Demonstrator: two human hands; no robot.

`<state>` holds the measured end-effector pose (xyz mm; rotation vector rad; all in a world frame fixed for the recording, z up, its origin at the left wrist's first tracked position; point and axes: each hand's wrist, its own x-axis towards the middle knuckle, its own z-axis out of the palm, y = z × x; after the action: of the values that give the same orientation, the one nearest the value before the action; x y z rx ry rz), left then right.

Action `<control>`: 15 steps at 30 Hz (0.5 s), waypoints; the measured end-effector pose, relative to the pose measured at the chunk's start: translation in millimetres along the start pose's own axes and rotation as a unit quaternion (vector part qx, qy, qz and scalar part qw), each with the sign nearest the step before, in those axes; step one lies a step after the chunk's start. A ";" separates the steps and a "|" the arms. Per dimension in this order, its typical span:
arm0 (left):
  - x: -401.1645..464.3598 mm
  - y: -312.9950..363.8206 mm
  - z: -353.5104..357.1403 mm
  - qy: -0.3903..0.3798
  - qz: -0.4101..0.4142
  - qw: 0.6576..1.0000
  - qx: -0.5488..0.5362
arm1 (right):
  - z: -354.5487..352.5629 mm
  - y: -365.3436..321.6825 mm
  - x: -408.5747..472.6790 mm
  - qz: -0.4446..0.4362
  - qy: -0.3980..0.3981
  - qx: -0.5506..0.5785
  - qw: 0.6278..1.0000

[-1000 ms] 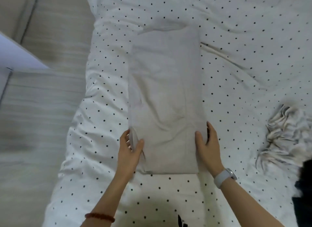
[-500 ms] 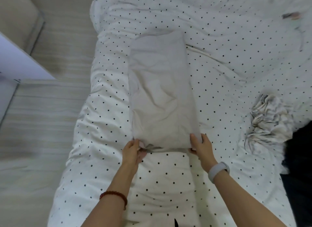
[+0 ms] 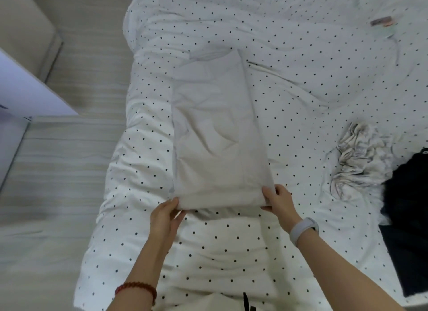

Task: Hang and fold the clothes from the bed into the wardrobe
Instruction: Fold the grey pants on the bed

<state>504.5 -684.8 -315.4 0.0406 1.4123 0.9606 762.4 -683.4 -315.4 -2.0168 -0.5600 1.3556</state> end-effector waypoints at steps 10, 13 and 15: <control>37.5 10.6 22.6 0.081 0.048 0.973 0.211 | 10.7 -10.6 4.7 -0.058 0.047 -0.056 0.996; 19.2 8.3 18.7 0.083 0.090 0.968 0.219 | 9.6 -10.2 -8.9 -0.121 0.065 -0.051 0.989; 8.3 5.0 10.5 0.078 0.096 0.969 0.216 | 5.1 -7.3 -19.6 -0.171 0.060 -0.082 0.980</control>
<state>509.4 -671.4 -317.0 0.4401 1.7687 0.8083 750.2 -689.7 -298.8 -1.9998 -0.9404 1.0022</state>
